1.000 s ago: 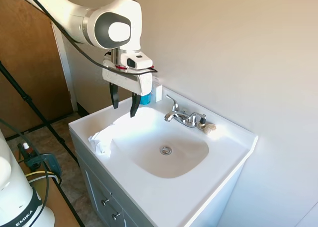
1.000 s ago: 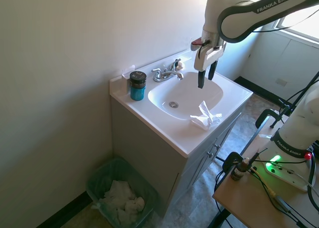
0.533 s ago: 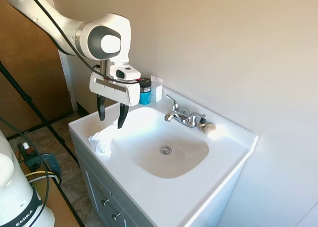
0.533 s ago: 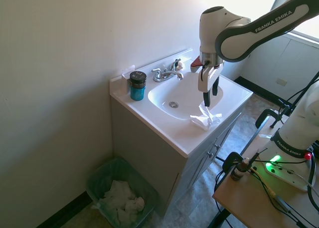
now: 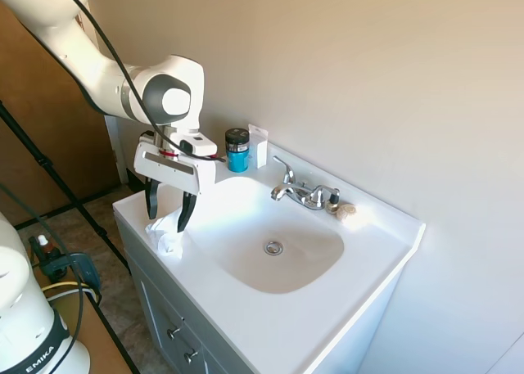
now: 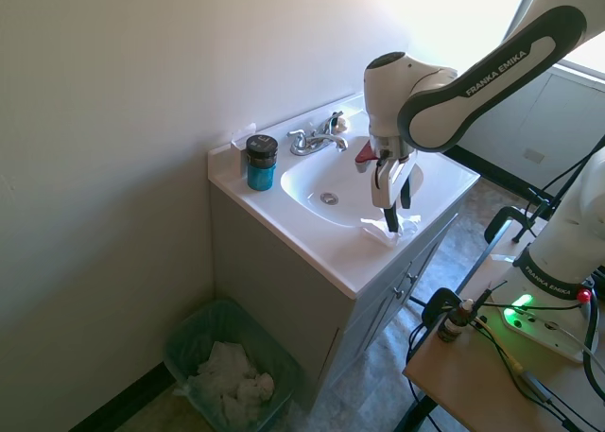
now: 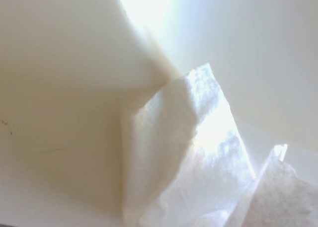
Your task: Throw the tissue in the trash bin
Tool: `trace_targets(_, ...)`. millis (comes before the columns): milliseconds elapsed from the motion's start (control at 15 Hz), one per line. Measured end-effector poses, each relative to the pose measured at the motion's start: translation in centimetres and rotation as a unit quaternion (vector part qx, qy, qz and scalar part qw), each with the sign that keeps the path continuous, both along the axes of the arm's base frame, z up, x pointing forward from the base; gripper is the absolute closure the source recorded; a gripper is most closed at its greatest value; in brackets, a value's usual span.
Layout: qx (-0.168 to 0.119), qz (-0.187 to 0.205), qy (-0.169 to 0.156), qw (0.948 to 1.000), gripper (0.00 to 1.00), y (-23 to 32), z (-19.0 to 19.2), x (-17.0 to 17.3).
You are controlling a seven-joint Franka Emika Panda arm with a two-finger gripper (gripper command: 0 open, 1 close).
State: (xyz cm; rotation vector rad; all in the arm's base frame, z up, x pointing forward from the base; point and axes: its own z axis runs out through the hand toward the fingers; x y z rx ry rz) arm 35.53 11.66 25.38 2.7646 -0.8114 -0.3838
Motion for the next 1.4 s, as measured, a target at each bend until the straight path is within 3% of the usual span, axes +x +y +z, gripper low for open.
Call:
trace_targets(133, 0.001, 0.0, 0.005, 1.0, 0.0, 0.1, -0.9, 0.0)
trace_targets(200, 0.001, 0.001, 0.008, 1.0, 1.0, 0.1, -1.3, 0.0)
trace_targets(600, 0.008, -0.006, 0.012, 0.9999, 1.0, -0.3, -3.2, 0.8)
trace_targets(1400, 0.013, -0.013, 0.005, 0.9998, 1.0, -1.2, -3.2, 1.4)
